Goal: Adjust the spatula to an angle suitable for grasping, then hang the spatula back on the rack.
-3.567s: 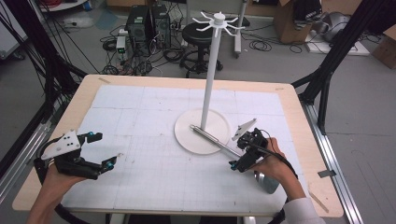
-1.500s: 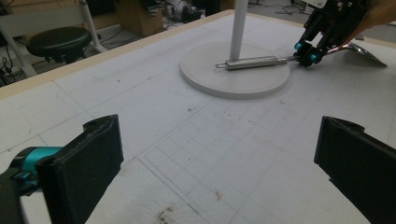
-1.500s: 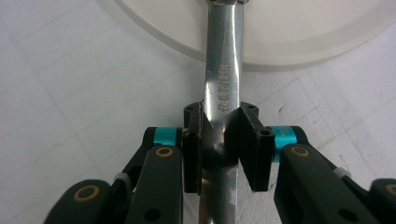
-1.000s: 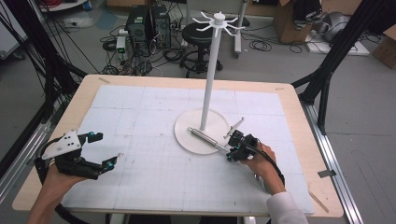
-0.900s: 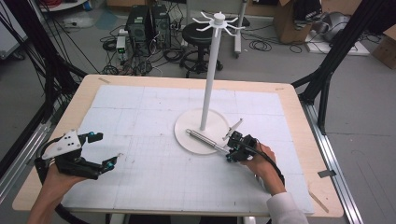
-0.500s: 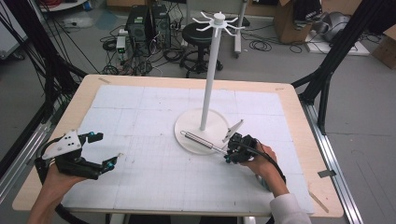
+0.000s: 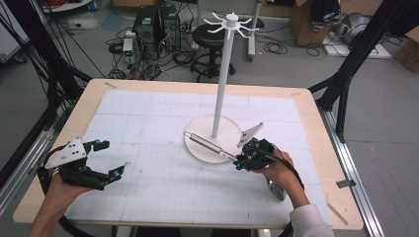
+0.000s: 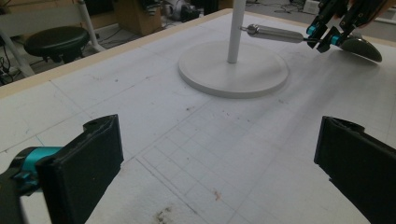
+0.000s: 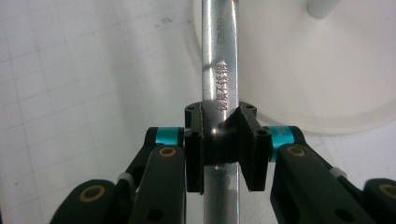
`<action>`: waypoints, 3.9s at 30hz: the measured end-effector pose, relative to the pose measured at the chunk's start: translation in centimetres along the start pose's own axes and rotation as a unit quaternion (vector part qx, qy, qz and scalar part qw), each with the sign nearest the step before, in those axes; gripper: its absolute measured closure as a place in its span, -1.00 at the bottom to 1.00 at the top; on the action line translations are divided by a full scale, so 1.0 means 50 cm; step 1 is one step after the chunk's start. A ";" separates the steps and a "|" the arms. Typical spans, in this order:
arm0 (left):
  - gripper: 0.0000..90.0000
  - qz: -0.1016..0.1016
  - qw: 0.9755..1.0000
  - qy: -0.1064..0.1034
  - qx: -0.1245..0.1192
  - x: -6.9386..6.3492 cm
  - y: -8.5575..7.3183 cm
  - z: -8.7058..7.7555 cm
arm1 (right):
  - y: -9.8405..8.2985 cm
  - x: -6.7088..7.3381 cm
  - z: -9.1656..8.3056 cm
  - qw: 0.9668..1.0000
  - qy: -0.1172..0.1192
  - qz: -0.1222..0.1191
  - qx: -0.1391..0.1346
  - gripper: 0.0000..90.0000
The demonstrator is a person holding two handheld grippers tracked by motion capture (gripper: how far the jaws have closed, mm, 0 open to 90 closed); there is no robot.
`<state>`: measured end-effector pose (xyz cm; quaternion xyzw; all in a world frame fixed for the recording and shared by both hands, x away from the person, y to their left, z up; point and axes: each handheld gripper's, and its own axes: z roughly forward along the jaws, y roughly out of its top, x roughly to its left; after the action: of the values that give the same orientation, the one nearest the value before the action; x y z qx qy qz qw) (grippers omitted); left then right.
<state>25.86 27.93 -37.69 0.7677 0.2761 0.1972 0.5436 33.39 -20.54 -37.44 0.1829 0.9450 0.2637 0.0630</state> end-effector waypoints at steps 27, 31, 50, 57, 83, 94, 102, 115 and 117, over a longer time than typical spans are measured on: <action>-0.96 0.004 1.000 -0.007 0.006 -0.008 0.001 0.012 | 0.035 0.030 -0.066 0.989 0.049 -0.032 -0.139 0.66; -0.96 0.003 1.000 -0.007 0.006 -0.007 0.001 0.011 | 0.048 0.034 -0.071 0.986 0.053 -0.039 -0.154 0.66; -0.96 0.000 1.000 -0.009 0.003 -0.005 0.000 0.011 | 0.101 0.051 -0.095 0.965 0.087 -0.053 -0.242 0.66; -0.96 -0.001 1.000 -0.008 0.002 -0.004 0.000 0.010 | 0.110 0.055 -0.105 0.952 0.090 -0.060 -0.287 0.66; -0.96 -0.009 0.999 -0.027 -0.021 -0.002 0.010 0.001 | 0.139 0.059 -0.113 0.949 0.107 -0.068 -0.288 0.66; -0.96 0.000 0.997 -0.060 -0.038 0.002 0.068 -0.006 | 0.135 0.058 -0.117 0.950 0.106 -0.066 -0.288 0.66; -0.96 0.009 0.995 -0.095 -0.013 0.003 0.131 -0.002 | 0.137 0.060 -0.113 0.948 0.110 -0.069 -0.291 0.66; -0.96 0.042 0.989 -0.143 -0.005 -0.017 0.224 0.019 | 0.140 0.060 -0.105 0.948 0.114 -0.072 -0.290 0.66; -0.96 0.046 0.987 -0.155 -0.004 -0.019 0.235 0.023 | 0.141 0.060 -0.104 0.946 0.115 -0.073 -0.292 0.66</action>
<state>28.26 23.47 -26.98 0.7990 0.1520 0.1022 0.5728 31.68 -16.30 -29.39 0.0550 0.8380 0.5423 0.0237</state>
